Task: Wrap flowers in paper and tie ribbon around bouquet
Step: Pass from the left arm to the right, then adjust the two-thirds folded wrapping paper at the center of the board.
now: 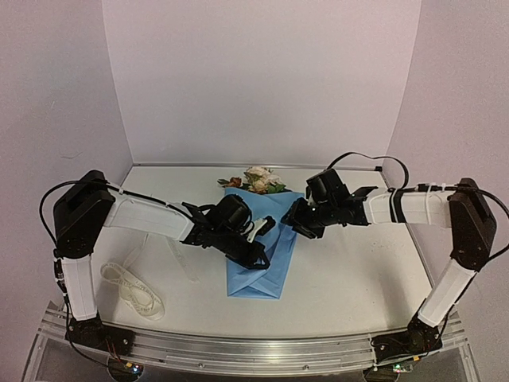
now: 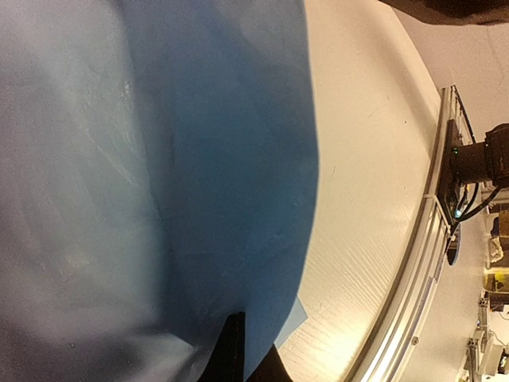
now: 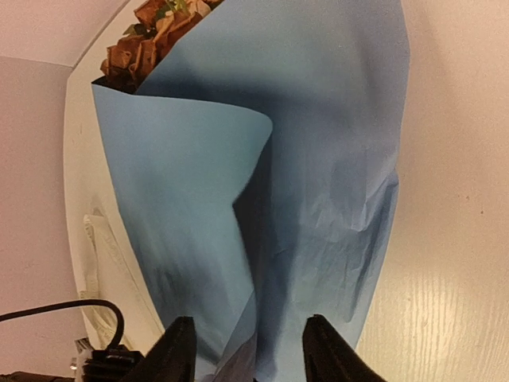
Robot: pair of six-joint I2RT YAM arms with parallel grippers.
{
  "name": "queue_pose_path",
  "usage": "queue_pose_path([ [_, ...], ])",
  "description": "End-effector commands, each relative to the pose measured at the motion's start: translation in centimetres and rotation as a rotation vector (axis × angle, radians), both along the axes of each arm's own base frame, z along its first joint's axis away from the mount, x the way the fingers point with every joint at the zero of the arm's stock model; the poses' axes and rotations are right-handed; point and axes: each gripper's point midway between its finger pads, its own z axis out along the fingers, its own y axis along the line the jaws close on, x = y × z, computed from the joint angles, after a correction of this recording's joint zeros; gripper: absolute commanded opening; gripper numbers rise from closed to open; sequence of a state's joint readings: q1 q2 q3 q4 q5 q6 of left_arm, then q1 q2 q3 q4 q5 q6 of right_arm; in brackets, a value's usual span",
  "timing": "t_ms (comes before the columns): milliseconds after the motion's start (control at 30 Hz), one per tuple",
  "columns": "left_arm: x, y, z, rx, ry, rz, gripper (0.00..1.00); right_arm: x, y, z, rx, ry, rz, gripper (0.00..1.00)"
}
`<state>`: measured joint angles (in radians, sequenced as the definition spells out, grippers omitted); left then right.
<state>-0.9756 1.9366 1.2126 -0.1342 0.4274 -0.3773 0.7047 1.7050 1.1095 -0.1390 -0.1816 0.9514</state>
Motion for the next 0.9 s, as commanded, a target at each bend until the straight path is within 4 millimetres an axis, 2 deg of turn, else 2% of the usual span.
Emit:
queue_pose_path([
  [0,0.3,-1.0,1.7,-0.035,-0.039,-0.031,0.03,1.3,-0.1,-0.1,-0.015,0.034,0.005,0.28],
  [33,0.3,-1.0,2.1,-0.044,-0.045,-0.03,0.06,1.4,-0.2,-0.3,-0.022,0.045,0.017,0.16],
  [100,0.1,-0.8,3.0,-0.059,-0.046,-0.031,0.17,1.9,-0.1,0.1,-0.038,0.046,0.061,0.01],
  [200,-0.4,-0.1,4.5,-0.096,-0.049,-0.018,0.43,2.3,0.4,0.0,-0.06,0.038,0.159,0.0],
  [233,-0.5,0.2,4.9,-0.11,-0.045,-0.01,0.48,2.3,0.7,-0.1,-0.055,0.036,0.188,0.0],
  [300,-0.9,1.1,5.3,-0.128,-0.026,0.006,0.52,2.4,0.8,-0.7,-0.068,0.031,0.229,0.0],
  [400,-1.3,2.2,5.0,-0.141,0.007,0.034,0.44,2.4,0.6,-1.8,-0.094,0.031,0.26,0.0],
  [533,-1.3,3.6,2.7,-0.112,0.049,0.073,0.28,2.6,-0.1,-2.9,-0.111,0.034,0.258,0.0],
  [667,-0.8,3.7,1.3,-0.108,0.066,0.093,0.23,2.1,-1.1,-4.3,-0.139,0.029,0.252,0.0],
  [867,-1.1,3.1,-2.4,-0.062,0.145,0.087,0.16,2.4,-1.7,-5.1,-0.156,0.027,0.238,0.0],
])
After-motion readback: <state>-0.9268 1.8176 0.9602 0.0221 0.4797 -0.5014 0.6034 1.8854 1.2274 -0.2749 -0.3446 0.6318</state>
